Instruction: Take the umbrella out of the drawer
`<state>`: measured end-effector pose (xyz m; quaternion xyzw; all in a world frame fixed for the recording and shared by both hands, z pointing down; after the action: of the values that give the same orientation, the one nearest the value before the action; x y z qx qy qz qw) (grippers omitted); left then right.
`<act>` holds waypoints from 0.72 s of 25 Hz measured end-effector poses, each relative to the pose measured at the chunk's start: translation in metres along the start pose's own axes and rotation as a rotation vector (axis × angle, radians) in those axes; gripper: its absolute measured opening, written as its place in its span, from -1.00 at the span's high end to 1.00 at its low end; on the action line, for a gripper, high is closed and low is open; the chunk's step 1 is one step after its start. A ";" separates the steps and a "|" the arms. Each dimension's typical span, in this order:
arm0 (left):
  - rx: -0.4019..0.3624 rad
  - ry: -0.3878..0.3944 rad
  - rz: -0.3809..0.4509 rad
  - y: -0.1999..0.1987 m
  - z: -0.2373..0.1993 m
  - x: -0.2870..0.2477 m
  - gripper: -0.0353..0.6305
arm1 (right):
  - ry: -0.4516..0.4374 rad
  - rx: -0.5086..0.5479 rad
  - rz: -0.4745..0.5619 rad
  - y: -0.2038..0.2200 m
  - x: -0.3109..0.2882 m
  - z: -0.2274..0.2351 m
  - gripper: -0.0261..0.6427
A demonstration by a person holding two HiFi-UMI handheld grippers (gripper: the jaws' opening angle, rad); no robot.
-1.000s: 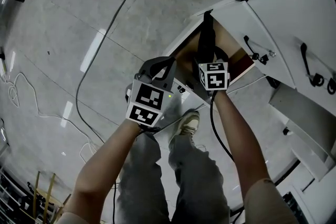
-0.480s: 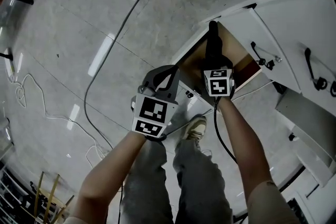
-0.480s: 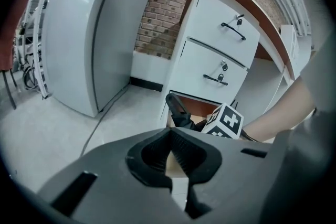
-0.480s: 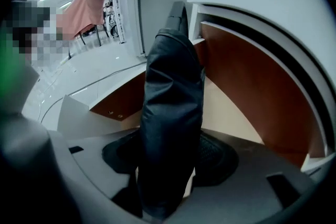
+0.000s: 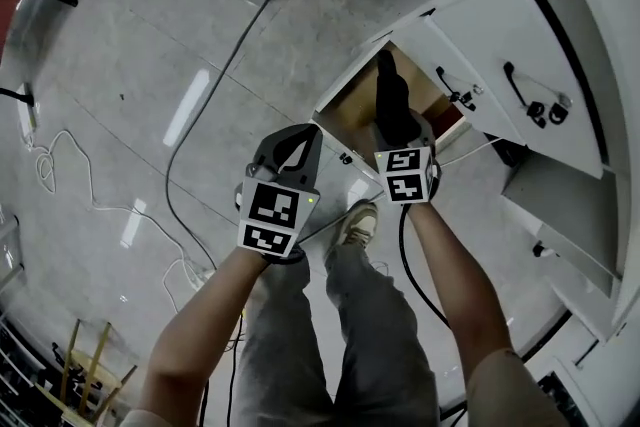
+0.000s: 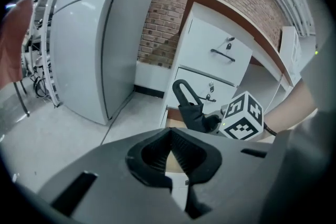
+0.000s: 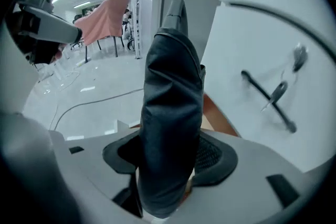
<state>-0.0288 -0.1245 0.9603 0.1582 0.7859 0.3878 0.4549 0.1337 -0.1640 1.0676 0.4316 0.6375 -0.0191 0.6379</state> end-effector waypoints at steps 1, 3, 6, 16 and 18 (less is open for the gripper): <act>0.002 -0.002 0.003 -0.008 0.003 0.010 0.88 | -0.001 0.003 0.014 -0.011 0.015 0.001 0.16; -0.016 -0.008 0.010 -0.025 0.007 0.032 0.88 | 0.001 0.010 0.042 -0.032 0.047 0.004 0.16; -0.060 -0.043 0.021 -0.056 0.009 0.064 0.88 | -0.006 0.002 0.084 -0.067 0.098 0.004 0.16; -0.032 -0.066 0.073 -0.169 0.032 0.172 0.88 | -0.085 -0.013 0.184 -0.179 0.268 0.002 0.16; -0.041 -0.067 0.081 -0.193 0.037 0.194 0.88 | -0.087 -0.022 0.205 -0.203 0.298 0.006 0.16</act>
<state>-0.0819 -0.1159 0.6894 0.1934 0.7550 0.4163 0.4683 0.0775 -0.1381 0.7121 0.4863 0.5621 0.0344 0.6681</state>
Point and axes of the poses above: the fingertips, and each gripper's own axes: x backward along the fingers, z to its right, y out of its underside, the point moved 3 cm from there along x, backward along the fingers, and after that the axes turned 3 degrees about y, right-handed, at the moved point
